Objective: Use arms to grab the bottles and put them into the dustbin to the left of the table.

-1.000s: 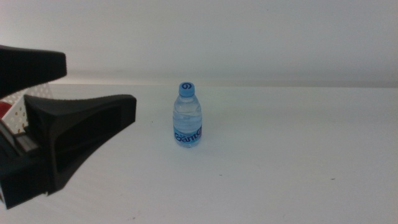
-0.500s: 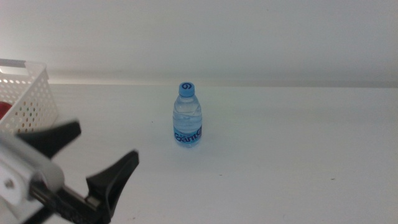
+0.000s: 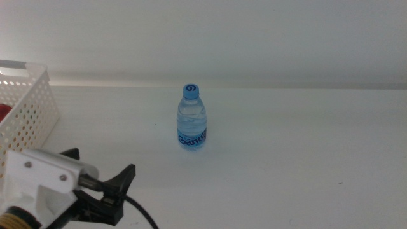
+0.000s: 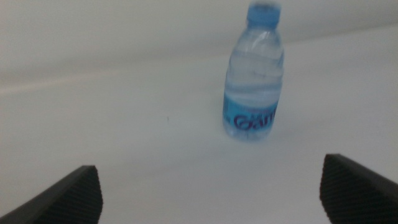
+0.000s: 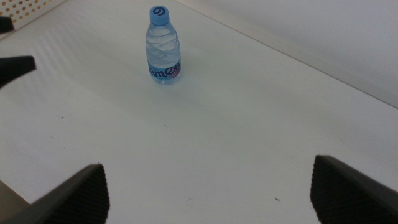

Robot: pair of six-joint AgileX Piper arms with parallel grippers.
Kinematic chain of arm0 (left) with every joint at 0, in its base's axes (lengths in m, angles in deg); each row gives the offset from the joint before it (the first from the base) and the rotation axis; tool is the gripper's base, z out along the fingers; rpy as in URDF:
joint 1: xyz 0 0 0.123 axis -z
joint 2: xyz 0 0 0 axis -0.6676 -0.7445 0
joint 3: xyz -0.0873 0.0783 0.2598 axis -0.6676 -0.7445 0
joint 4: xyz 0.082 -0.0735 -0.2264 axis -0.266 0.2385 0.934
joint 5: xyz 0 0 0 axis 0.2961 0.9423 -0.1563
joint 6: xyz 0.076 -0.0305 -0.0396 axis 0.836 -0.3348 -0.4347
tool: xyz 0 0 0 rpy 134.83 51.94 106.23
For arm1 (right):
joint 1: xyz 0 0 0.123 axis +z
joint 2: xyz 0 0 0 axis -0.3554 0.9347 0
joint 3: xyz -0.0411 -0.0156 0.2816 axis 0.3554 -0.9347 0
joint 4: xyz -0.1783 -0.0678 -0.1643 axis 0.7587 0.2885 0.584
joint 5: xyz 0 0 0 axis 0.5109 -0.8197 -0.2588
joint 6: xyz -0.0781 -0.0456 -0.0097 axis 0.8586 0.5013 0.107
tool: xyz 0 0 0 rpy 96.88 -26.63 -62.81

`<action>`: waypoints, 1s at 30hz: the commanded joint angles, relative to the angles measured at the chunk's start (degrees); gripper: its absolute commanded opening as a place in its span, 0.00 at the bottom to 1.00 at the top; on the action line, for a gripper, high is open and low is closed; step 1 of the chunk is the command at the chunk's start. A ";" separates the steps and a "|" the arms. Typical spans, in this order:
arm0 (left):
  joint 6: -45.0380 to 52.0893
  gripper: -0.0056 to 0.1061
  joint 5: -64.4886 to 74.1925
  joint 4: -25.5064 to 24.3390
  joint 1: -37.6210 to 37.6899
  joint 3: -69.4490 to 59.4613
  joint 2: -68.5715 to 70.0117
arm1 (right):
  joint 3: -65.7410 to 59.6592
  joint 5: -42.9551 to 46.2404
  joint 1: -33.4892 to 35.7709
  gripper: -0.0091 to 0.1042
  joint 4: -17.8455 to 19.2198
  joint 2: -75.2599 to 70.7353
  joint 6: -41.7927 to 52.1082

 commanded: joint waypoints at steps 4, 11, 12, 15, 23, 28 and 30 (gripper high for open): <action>-2.22 0.89 -11.62 -2.21 0.07 0.04 -9.20 | 0.25 -2.86 -0.12 0.83 -0.01 -0.22 0.57; -4.15 0.89 -13.88 -5.38 0.07 6.62 -20.21 | 0.25 -2.86 -0.12 0.83 -0.01 -0.22 0.57; -4.15 0.89 -13.88 -5.85 0.07 8.05 -21.89 | 0.25 -2.86 -0.12 0.83 -0.01 -0.22 0.57; -4.15 0.89 -15.29 -5.87 0.07 12.16 -27.47 | 0.25 -2.86 -0.12 0.83 -0.01 -0.22 0.57; -9.74 0.89 -26.80 -7.24 0.07 19.05 -42.95 | 0.25 -2.86 -0.12 0.83 -0.01 -0.22 0.57; -13.72 0.89 -28.53 -8.95 0.07 21.12 -47.59 | 0.25 -2.86 -0.12 0.83 -0.01 -0.22 0.57; -14.10 0.89 -29.17 -10.41 0.07 21.53 -48.34 | 0.25 -2.86 -0.12 0.83 -0.01 -0.22 0.57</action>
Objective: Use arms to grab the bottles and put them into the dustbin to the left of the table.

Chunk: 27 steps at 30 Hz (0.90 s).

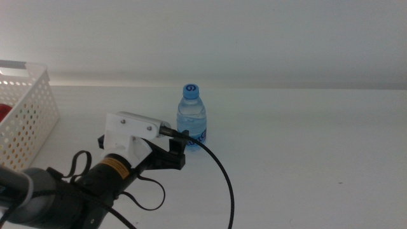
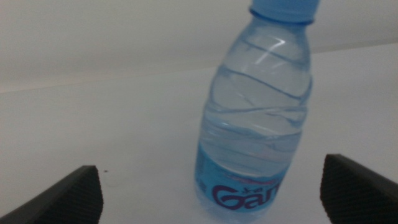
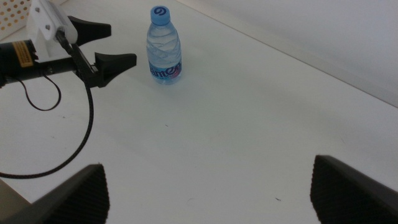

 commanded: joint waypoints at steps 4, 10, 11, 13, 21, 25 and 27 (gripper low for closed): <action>-1.41 0.89 -0.43 -4.24 0.07 2.44 -1.04 | 0.25 -2.86 -0.12 0.83 0.21 -0.22 0.57; -1.51 0.89 5.68 -5.79 0.11 7.07 -1.04 | 0.25 -2.86 -0.12 0.83 0.21 -0.22 0.57; -1.93 0.89 7.09 -5.79 0.11 7.99 -1.04 | 0.25 -2.86 -0.12 0.83 0.21 -0.22 0.57; -2.51 0.89 9.26 -5.79 0.11 9.48 -1.12 | 0.25 -2.86 -0.12 0.83 0.21 -0.22 0.57; -4.82 0.86 6.68 -3.38 0.21 11.19 -4.47 | 0.25 -2.86 -0.12 0.83 0.21 -0.22 0.57; -4.31 0.83 4.42 -2.28 0.21 12.00 -6.84 | 0.25 -2.86 -0.12 0.83 0.21 -0.22 0.57; -4.31 0.81 4.42 -2.16 0.21 12.87 -7.89 | 0.25 -2.86 -0.12 0.83 0.21 -0.22 0.57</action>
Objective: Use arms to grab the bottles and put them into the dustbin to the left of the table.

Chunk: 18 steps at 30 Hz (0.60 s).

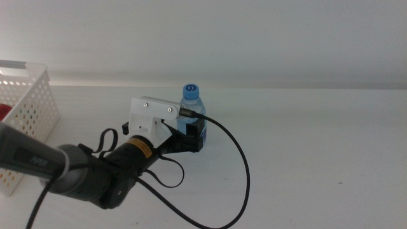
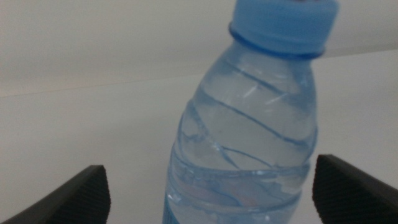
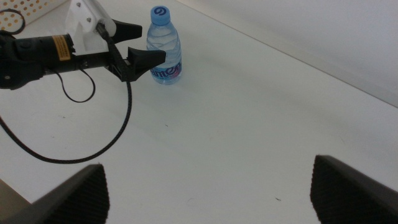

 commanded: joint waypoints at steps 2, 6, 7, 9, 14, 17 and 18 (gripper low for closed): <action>-0.44 0.81 -1.60 0.47 0.21 1.53 -1.66 | 0.25 -2.86 -0.12 0.83 0.21 -0.22 0.57; -0.57 0.81 -1.39 -0.36 0.21 2.63 -3.03 | 0.25 -2.86 -0.12 0.83 0.21 -0.22 0.57; -0.57 0.81 -1.39 -0.36 0.21 3.01 -3.30 | 0.25 -2.86 -0.12 0.83 0.21 -0.22 0.57; -0.57 0.81 -0.75 -0.36 0.21 3.63 -3.88 | 0.25 -2.86 -0.12 0.83 0.21 -0.22 0.57; -0.57 0.81 -0.49 -0.70 0.21 5.52 -5.52 | 0.25 -2.86 -0.12 0.83 0.21 -0.22 0.57; -0.57 0.81 -0.39 -0.84 0.21 6.70 -6.70 | 0.25 -2.86 -0.12 0.83 0.21 -0.22 0.57; -0.90 0.81 -0.49 -1.29 0.21 7.01 -6.97 | 0.25 -2.86 -0.12 0.83 0.21 -0.22 0.57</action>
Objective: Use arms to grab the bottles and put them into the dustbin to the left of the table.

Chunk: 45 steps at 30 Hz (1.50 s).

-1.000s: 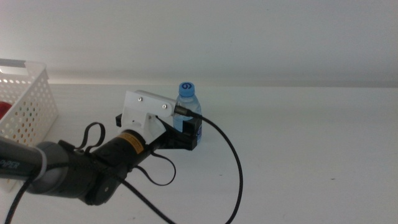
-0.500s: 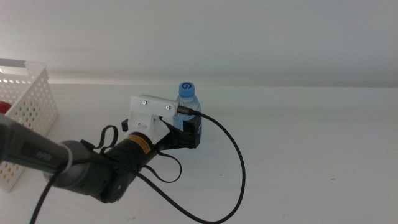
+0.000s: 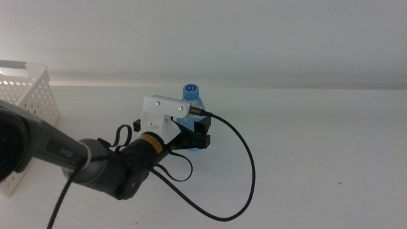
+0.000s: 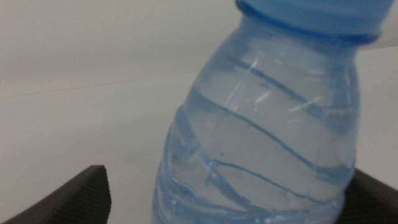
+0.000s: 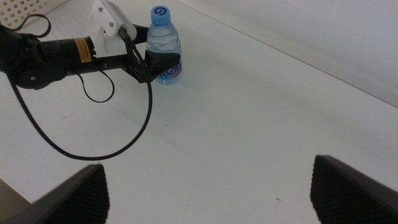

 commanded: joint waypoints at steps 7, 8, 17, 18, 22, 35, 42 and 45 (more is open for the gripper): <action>-1.22 0.81 -0.32 -0.47 0.21 3.48 -2.08 | 0.25 -2.86 -0.12 0.83 0.21 -0.22 0.57; -1.22 0.81 -0.32 -0.47 0.21 3.59 -2.08 | 0.25 -2.86 -0.12 0.83 0.21 -0.22 0.57; -1.22 0.79 0.41 -0.93 0.21 4.92 -3.84 | 0.25 -2.86 -0.12 0.83 0.21 -0.22 0.57; -0.87 0.77 0.41 -0.93 0.21 4.92 -3.84 | 0.25 -2.86 -0.12 0.83 0.21 -0.22 0.57; 1.20 0.53 0.52 -0.93 0.11 5.45 -3.84 | 0.25 -2.86 -0.12 0.83 0.21 -0.22 0.57; 13.22 0.03 26.29 6.30 0.00 -0.59 15.78 | 0.25 -2.86 -0.12 0.83 0.21 -0.22 0.57; 19.16 0.03 55.09 7.38 -3.44 -0.43 33.31 | 0.25 -2.86 -0.12 0.83 0.21 -0.22 0.57; 19.16 0.03 72.04 5.42 -6.69 3.06 38.08 | 0.25 -2.86 -0.12 0.83 0.21 -0.22 0.57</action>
